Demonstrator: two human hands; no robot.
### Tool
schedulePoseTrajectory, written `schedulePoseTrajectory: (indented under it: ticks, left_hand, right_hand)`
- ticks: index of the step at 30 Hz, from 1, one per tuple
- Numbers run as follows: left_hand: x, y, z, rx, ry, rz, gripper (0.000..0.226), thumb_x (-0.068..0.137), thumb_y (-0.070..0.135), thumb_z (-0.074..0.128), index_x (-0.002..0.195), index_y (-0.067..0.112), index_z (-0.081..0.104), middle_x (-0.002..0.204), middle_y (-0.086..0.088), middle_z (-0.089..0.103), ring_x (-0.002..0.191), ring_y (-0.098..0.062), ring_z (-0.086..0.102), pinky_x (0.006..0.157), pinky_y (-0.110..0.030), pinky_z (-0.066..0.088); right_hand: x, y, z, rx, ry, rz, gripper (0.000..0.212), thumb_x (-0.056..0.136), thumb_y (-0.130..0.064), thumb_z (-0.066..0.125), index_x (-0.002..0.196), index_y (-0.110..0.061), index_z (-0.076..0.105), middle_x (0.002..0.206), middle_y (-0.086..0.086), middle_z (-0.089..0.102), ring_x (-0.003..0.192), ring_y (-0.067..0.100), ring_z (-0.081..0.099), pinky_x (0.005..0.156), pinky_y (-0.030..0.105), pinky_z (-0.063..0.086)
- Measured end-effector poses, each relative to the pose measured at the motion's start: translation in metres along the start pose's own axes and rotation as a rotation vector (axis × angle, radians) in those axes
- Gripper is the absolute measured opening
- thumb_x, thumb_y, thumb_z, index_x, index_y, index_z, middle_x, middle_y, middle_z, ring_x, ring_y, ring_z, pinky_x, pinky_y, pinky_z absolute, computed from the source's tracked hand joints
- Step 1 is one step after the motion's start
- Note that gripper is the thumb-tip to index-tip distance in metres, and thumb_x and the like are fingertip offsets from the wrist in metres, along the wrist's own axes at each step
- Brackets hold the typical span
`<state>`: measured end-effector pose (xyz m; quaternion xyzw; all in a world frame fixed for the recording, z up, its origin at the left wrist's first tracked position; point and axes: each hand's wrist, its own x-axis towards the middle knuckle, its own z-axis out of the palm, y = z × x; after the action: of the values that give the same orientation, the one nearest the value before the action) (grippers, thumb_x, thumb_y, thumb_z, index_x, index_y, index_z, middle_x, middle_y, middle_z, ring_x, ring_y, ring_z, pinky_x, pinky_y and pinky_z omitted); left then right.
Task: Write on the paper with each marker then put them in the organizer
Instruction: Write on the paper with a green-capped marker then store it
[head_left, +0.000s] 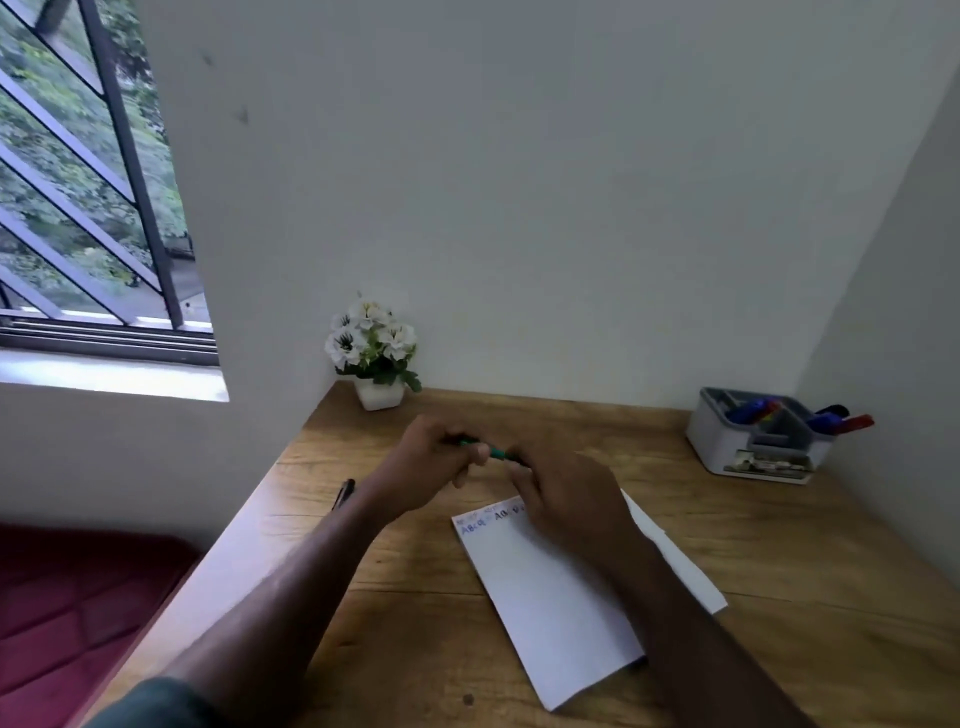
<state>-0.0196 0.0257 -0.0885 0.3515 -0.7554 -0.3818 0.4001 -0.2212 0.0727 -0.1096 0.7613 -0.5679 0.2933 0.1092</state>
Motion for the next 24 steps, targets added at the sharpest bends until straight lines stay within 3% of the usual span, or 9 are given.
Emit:
schedulePoseTrajectory:
  ticks: [3,5,8,10,11,15,18,21,24]
  left_hand:
    - [0.007,-0.013,0.000,0.132,0.055,-0.042,0.023,0.093,0.025,0.064,0.074,0.015,0.071,0.062,-0.002,0.065,0.053,-0.007,0.050,0.057,-0.028,0.042]
    - [0.010,-0.018,0.003,0.234,0.012,-0.043,0.021,0.092,0.025,0.065,0.073,0.019,0.072,0.063,0.007,0.067,0.058,-0.007,0.058,0.060,-0.029,0.046]
    - [0.009,-0.023,0.007,0.308,-0.070,-0.015,0.011,0.091,0.025,0.067,0.084,0.022,0.075,0.080,0.008,0.073,0.080,-0.008,0.065,0.074,-0.027,0.051]
    - [0.008,-0.027,0.009,0.363,-0.087,0.015,0.009,0.090,0.025,0.068,0.095,0.024,0.075,0.088,0.013,0.072,0.085,0.000,0.063,0.072,-0.014,0.048]
    - [0.009,-0.028,0.010,0.388,-0.091,0.021,0.012,0.089,0.027,0.068,0.099,0.025,0.074,0.092,0.015,0.070,0.085,0.003,0.061,0.072,-0.012,0.046]
    - [0.010,-0.030,0.010,0.512,-0.178,0.033,0.020,0.087,0.034,0.070,0.106,0.027,0.071,0.099,0.015,0.068,0.088,0.002,0.059,0.076,-0.021,0.050]
    - [0.009,-0.029,0.010,0.579,-0.231,0.067,0.022,0.087,0.042,0.068,0.104,0.029,0.071,0.097,0.016,0.067,0.088,-0.001,0.058,0.075,-0.026,0.051]
    - [0.008,-0.026,0.009,0.579,-0.258,0.044,0.037,0.080,0.057,0.069,0.106,0.030,0.071,0.095,0.018,0.064,0.085,0.001,0.056,0.071,-0.026,0.051]
    - [0.006,-0.022,0.010,0.619,-0.306,-0.009,0.047,0.076,0.056,0.073,0.115,0.031,0.066,0.104,0.017,0.059,0.089,0.001,0.051,0.069,-0.020,0.043]
  right_hand:
    - [-0.001,0.016,-0.004,0.129,0.138,0.056,0.042,0.096,-0.018,0.045,0.133,-0.033,0.056,0.122,-0.006,0.067,0.102,0.016,0.063,0.084,0.033,0.052]
    - [-0.001,0.020,-0.003,0.268,0.262,0.114,0.041,0.094,-0.007,0.048,0.124,-0.028,0.066,0.106,-0.007,0.072,0.089,0.014,0.066,0.080,0.033,0.054]
    - [0.003,0.021,-0.008,0.905,0.294,0.354,0.038,0.091,0.003,0.045,0.097,-0.021,0.075,0.080,-0.004,0.070,0.067,0.017,0.066,0.063,0.034,0.052]
    - [0.003,0.022,-0.013,1.324,0.249,0.469,0.034,0.082,0.003,0.043,0.099,-0.011,0.069,0.081,0.012,0.070,0.062,0.024,0.064,0.053,0.031,0.049]
    - [0.003,0.023,-0.013,1.385,0.243,0.492,0.031,0.078,0.003,0.044,0.100,-0.006,0.065,0.080,0.017,0.068,0.058,0.026,0.063,0.049,0.029,0.046]
    - [-0.007,0.016,-0.003,1.141,0.265,0.460,0.015,0.095,0.004,0.059,0.085,-0.005,0.052,0.068,0.023,0.053,0.047,0.017,0.048,0.044,0.025,0.037]
    - [-0.010,0.005,0.003,0.968,0.253,0.462,0.045,0.104,-0.033,0.054,0.074,0.001,0.048,0.061,0.017,0.047,0.054,0.016,0.044,0.055,0.029,0.039]
    - [-0.009,0.000,0.010,0.912,0.241,0.672,0.049,0.102,-0.052,0.045,0.087,-0.007,0.057,0.071,0.003,0.060,0.065,0.010,0.053,0.064,0.030,0.044]
    - [-0.011,0.000,0.007,0.795,0.178,0.641,0.019,0.098,-0.032,0.058,0.085,-0.019,0.062,0.079,-0.004,0.070,0.071,0.004,0.060,0.069,0.026,0.048]
